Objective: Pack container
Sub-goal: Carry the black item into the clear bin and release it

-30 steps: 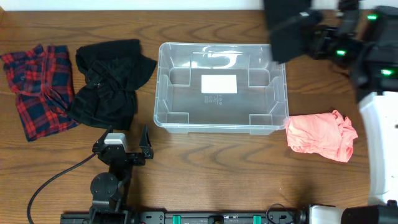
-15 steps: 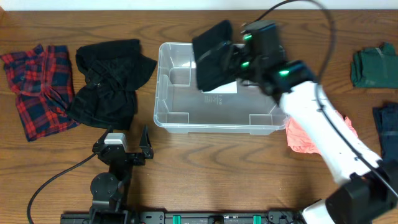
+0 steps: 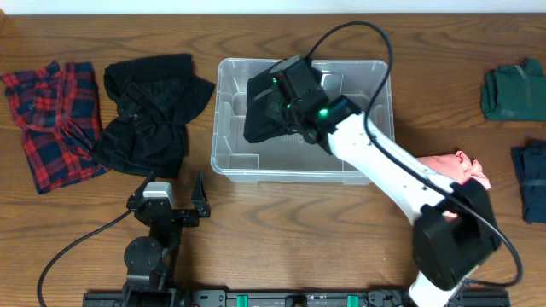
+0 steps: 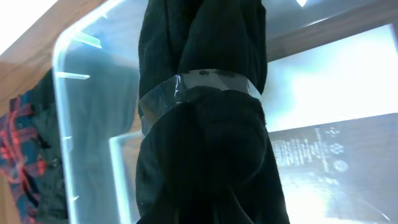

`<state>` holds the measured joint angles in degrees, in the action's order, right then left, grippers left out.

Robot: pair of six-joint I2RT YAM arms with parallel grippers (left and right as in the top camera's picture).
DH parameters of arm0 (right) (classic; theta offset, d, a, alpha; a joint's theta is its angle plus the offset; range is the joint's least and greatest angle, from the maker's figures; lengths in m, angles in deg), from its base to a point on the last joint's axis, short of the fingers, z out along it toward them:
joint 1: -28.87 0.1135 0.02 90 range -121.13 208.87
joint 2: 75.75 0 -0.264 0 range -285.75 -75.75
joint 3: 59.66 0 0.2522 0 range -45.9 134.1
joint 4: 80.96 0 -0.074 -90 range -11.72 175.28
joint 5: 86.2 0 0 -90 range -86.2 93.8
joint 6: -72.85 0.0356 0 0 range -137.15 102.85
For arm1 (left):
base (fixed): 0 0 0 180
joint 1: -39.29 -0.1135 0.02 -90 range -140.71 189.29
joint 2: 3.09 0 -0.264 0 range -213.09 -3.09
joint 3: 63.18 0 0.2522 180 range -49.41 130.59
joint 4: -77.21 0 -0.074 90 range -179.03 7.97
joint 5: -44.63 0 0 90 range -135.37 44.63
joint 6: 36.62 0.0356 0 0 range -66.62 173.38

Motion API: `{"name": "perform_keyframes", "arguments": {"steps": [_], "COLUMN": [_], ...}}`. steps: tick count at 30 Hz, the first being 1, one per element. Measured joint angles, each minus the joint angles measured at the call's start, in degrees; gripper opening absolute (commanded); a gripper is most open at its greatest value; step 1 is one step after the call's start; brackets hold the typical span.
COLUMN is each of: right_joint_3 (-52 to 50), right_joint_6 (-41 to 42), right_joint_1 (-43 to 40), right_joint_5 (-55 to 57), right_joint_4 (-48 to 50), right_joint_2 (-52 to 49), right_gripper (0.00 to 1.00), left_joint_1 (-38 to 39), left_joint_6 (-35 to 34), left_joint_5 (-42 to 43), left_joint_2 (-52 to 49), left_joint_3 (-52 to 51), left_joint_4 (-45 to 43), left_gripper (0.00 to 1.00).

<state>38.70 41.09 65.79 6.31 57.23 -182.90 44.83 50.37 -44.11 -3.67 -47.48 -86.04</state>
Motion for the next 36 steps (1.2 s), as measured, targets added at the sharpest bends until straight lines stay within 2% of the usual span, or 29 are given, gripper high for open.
{"name": "perform_keyframes", "arguments": {"steps": [6,7,8,9,10,11,12,14,26,31,36], "right_joint_3": [0.0,0.0,0.0,0.0,0.0,0.0,0.0,0.0,0.0,0.0,0.0], "right_joint_6": [-0.2,-0.3,-0.4,-0.7,-1.2,-1.5,-2.1,-3.7,-14.1,-19.1,-25.2], "right_joint_1": [0.5,0.5,0.5,0.5,0.5,0.5,0.5,0.5,0.3,-1.5,-7.1], "right_joint_5": [-0.1,-0.1,-0.2,-0.2,-0.2,-0.3,-0.5,-0.8,-5.9,-6.8,-6.7], "right_joint_4": [3.1,3.4,3.6,3.9,4.2,4.3,4.7,5.5,6.7,3.2,-1.7], "right_joint_2": [-4.6,-5.1,-5.5,-5.8,-6.1,-6.3,-6.3,-6.4,-5.0,3.3,14.8], "right_gripper": [0.01,0.04,0.13,0.33,0.59,0.77,0.89,0.99,0.99,0.99,0.99], "left_joint_1": [0.0,0.0,0.0,0.0,0.0,0.0,0.0,0.0,0.0,0.0,0.0], "left_joint_6": [0.0,0.0,0.0,0.0,0.0,0.0,0.0,0.0,0.0,0.0,0.0], "left_joint_5": [0.0,0.0,0.0,0.0,0.0,0.0,0.0,0.0,0.0,0.0,0.0], "left_joint_2": [0.0,0.0,0.0,0.0,0.0,0.0,0.0,0.0,0.0,0.0,0.0], "left_joint_3": [0.0,0.0,0.0,0.0,0.0,0.0,0.0,0.0,0.0,0.0,0.0], "left_joint_4": [0.0,0.0,0.0,0.0,0.0,0.0,0.0,0.0,0.0,0.0,0.0], "left_gripper": [0.98,0.98,0.98,0.98,0.98,0.98,0.98,0.98,0.98,0.98,0.98]}}
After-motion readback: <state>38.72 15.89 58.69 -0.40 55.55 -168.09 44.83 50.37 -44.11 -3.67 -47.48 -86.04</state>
